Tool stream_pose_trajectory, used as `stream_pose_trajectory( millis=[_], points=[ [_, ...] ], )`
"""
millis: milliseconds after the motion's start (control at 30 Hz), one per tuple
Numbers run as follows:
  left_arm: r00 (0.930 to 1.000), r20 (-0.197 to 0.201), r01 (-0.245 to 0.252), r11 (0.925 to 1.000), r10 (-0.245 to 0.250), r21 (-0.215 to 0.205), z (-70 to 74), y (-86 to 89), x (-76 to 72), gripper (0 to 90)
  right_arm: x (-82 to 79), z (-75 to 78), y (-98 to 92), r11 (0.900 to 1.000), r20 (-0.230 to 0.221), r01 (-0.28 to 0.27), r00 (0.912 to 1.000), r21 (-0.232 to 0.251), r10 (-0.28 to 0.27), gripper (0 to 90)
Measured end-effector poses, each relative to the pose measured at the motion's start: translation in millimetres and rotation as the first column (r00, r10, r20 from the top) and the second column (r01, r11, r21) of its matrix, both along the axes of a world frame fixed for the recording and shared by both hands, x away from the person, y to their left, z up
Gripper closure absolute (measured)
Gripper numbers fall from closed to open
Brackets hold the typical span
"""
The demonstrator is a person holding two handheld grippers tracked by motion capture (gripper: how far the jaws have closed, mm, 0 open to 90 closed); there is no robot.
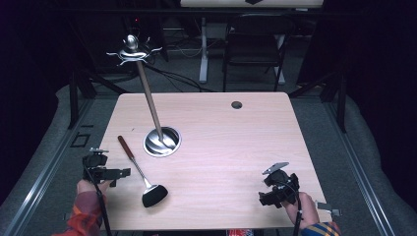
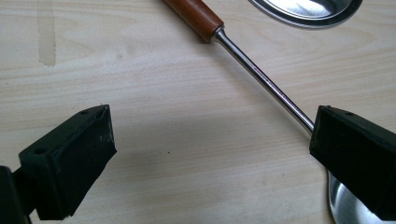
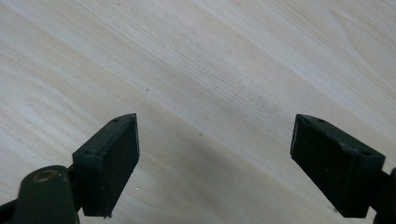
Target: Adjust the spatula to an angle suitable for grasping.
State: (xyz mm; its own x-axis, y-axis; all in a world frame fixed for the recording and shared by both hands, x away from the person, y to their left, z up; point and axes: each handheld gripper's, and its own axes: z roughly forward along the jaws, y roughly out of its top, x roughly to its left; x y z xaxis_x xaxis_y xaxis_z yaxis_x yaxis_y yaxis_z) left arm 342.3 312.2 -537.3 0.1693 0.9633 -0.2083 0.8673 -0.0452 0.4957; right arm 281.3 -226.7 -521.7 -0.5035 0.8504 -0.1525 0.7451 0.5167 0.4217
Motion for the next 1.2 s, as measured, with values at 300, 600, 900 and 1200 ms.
stream_pose_trajectory(
  millis=[300,600,900,1200],
  points=[
    [1.0,0.001,-0.003,1.0,0.003,-0.003,-2.1,-1.7,2.6,0.0,0.8,-2.2,1.5,0.999,-0.017,-0.017,0.9997,-0.029,0.016,15.1],
    [0.9999,0.002,-0.016,0.9998,0.016,-0.008,-5.2,-4.6,6.6,0.0,0.4,-3.8,2.7,0.999,-0.027,-0.024,0.9994,-0.022,0.023,15.1],
    [1.0,0.007,-0.004,1.0,0.004,-0.001,-3.7,-8.9,7.8,0.0,-0.4,-3.7,2.5,0.999,-0.03,-0.025,0.9993,-0.025,0.024,15.2],
    [1.0,0.006,-0.004,1.0,0.004,0.005,-6.0,-14.5,11.4,0.0,-0.2,-4.4,2.3,1.0,-0.039,-0.022,0.999,-0.018,0.021,15.2]
  ],
)
